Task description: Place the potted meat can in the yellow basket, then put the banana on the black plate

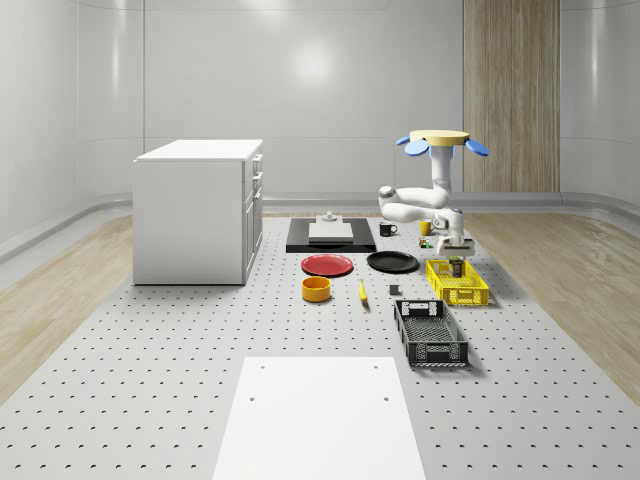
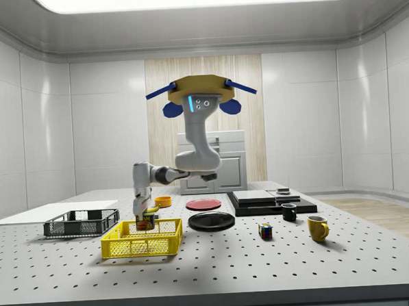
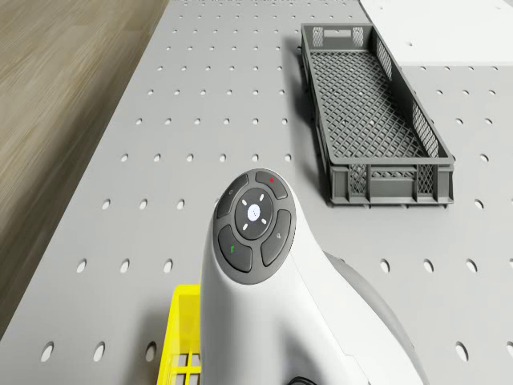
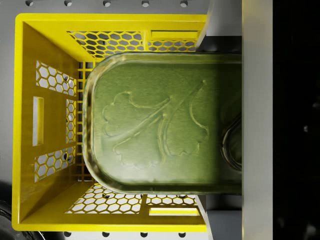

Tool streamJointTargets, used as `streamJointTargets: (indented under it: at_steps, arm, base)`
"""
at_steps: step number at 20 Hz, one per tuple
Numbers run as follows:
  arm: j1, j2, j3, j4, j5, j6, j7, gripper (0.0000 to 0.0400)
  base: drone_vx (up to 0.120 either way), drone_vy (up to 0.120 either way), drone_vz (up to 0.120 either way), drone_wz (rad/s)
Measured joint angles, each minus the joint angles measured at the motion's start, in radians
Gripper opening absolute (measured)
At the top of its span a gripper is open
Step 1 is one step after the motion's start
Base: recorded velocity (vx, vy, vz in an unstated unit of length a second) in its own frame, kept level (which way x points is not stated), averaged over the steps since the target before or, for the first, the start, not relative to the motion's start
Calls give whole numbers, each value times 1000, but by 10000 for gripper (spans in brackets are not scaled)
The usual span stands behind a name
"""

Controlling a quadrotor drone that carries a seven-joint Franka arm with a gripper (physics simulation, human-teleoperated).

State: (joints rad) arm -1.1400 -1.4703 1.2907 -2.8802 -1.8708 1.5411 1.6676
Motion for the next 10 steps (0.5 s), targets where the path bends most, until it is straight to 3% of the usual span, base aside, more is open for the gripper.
streamJointTargets:
  at_steps: [10]
  arm:
    - [-11,-11,-92,25,-86,42,-4,289]
  base:
    - [0,0,0,0]
